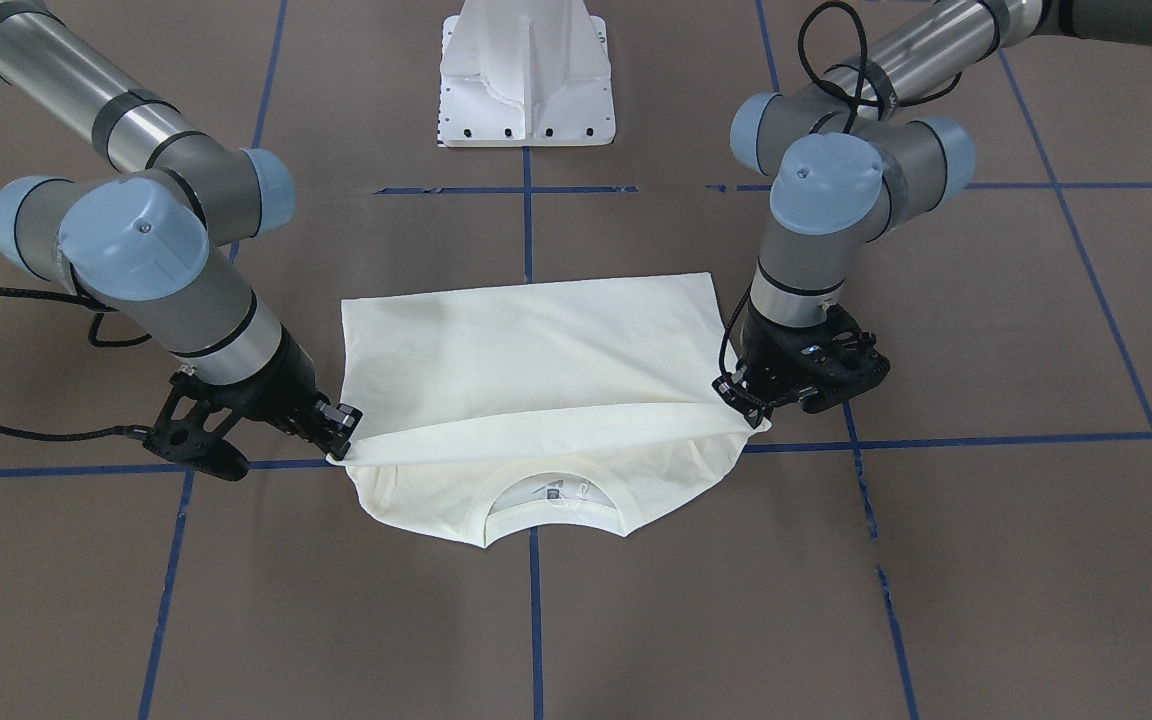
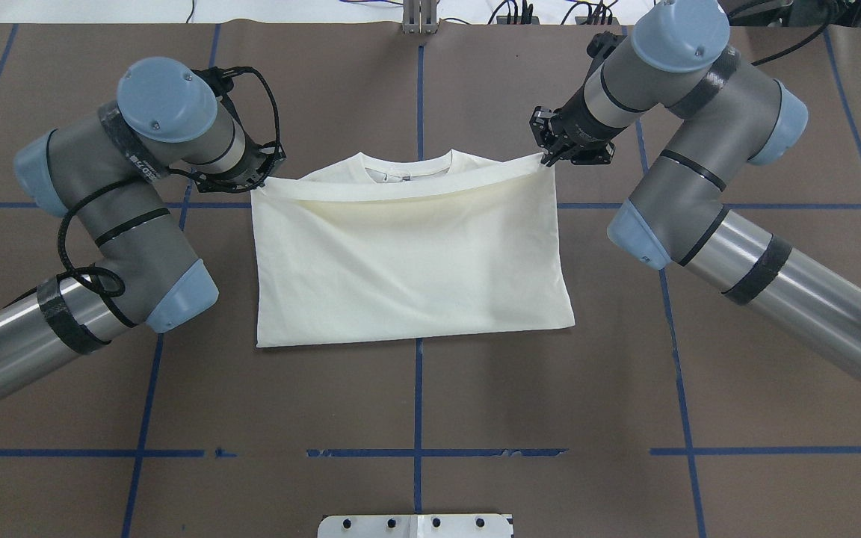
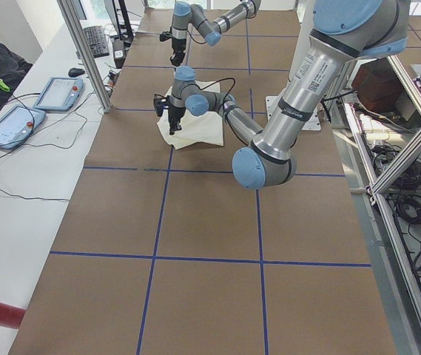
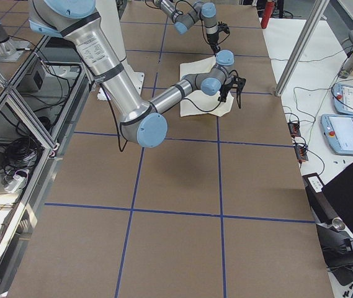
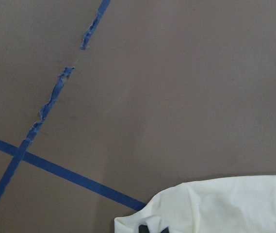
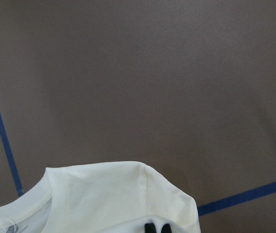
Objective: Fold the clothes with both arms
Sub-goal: 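Hold the folded hem at the collar with both grippers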
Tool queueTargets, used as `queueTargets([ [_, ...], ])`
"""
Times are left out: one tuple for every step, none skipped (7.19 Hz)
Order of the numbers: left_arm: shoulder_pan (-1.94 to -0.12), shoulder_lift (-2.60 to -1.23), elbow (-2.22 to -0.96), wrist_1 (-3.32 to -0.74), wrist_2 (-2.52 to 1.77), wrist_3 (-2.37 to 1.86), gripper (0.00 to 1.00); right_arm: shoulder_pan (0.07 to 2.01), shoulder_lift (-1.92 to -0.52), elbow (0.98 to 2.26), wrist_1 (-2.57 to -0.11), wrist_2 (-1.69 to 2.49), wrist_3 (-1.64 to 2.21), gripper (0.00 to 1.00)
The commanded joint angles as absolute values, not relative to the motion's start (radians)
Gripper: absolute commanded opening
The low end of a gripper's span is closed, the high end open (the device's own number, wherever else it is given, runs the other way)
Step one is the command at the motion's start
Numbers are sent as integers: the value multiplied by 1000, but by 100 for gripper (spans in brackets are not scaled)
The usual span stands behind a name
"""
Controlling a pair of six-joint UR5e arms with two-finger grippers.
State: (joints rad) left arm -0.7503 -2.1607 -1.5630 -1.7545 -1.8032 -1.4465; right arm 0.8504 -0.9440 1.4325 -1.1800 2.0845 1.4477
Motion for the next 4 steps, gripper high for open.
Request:
queueTargets([
  [-747, -2164, -1555, -1756, -1802, -1447, 0, 851, -930, 1390, -1141, 2085, 1448, 0],
  [-747, -2166, -1555, -1758, -1802, -1447, 0, 851, -927, 1391, -1140, 2085, 1448, 0],
  [-747, -2169, -1555, -1758, -1804, -1447, 0, 850, -927, 1391, -1140, 2086, 1448, 0],
  [-746, -2172, -1555, -1758, -1802, -1448, 0, 848, -928, 1391, -1140, 2086, 1448, 0],
])
